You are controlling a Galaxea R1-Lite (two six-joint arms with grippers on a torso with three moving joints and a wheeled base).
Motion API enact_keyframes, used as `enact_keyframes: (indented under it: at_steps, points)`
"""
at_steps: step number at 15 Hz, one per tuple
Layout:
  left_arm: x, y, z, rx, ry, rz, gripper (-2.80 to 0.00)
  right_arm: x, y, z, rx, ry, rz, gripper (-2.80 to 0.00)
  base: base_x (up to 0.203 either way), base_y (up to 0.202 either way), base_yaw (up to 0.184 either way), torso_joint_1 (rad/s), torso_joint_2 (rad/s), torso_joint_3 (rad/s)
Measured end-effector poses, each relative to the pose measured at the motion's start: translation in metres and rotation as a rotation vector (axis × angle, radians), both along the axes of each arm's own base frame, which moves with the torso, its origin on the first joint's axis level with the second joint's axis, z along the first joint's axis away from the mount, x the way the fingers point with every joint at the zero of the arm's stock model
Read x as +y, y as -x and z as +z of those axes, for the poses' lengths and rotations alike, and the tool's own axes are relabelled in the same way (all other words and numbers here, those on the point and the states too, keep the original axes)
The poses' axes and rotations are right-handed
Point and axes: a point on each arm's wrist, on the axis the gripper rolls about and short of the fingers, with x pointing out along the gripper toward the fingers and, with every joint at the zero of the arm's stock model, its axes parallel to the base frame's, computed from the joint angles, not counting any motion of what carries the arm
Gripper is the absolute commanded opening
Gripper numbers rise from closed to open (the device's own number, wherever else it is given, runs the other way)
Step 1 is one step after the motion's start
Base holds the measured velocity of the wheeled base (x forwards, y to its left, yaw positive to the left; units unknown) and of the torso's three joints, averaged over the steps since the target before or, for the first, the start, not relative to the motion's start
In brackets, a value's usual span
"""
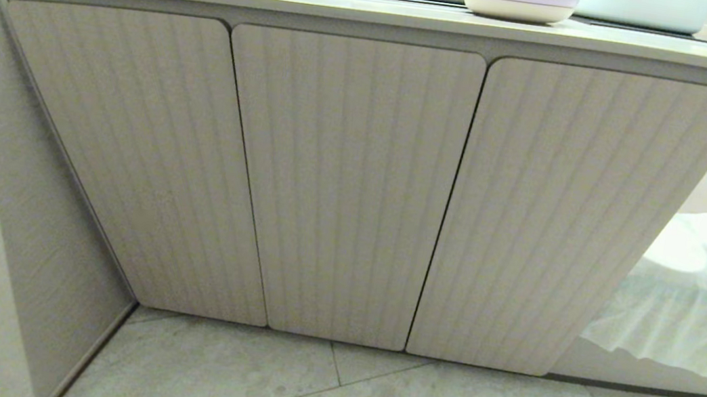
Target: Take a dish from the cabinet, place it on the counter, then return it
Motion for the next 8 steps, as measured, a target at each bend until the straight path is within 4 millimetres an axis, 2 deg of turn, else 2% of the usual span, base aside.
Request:
enact_keyframes:
  at_steps: [8]
  points:
    - [0.0000, 0.0000, 0.0000, 0.000, 0.000, 0.000, -2.80, 0.0000, 0.0000, 0.0000, 0.000, 0.000, 0.000, -2.80, 0.000, 0.000, 0.000, 0.000, 0.00, 0.000]
